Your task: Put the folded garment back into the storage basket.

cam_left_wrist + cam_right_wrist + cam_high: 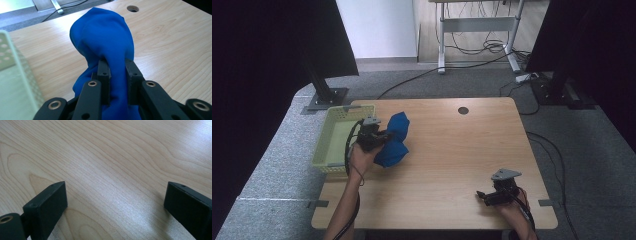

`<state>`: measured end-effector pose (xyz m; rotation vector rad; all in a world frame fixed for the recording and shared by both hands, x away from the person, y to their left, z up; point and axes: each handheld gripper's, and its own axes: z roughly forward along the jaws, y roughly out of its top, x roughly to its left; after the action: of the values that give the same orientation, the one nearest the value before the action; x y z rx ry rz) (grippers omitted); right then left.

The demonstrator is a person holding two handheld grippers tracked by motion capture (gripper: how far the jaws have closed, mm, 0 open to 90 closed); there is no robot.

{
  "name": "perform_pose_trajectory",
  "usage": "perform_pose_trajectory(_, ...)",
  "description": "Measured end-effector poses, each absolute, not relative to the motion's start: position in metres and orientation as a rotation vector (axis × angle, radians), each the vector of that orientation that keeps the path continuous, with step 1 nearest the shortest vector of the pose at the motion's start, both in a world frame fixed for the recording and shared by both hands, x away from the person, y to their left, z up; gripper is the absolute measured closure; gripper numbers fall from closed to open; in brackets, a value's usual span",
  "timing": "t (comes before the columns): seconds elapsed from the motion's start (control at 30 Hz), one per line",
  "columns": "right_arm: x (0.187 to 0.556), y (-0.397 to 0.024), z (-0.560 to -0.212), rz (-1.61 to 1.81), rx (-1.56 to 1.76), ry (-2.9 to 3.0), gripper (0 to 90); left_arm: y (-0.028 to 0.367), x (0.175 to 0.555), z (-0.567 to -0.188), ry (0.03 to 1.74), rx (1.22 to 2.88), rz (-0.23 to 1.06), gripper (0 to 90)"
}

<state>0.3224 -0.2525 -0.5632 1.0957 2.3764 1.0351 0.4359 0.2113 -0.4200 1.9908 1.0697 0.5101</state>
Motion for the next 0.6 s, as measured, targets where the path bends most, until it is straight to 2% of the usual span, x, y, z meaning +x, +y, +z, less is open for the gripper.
perform_pose_trajectory(0.6,0.322,-0.253,-0.563,1.035,1.096,2.376,4.6,0.271,0.43,-0.393,1.17,1.924,0.625,77.8)
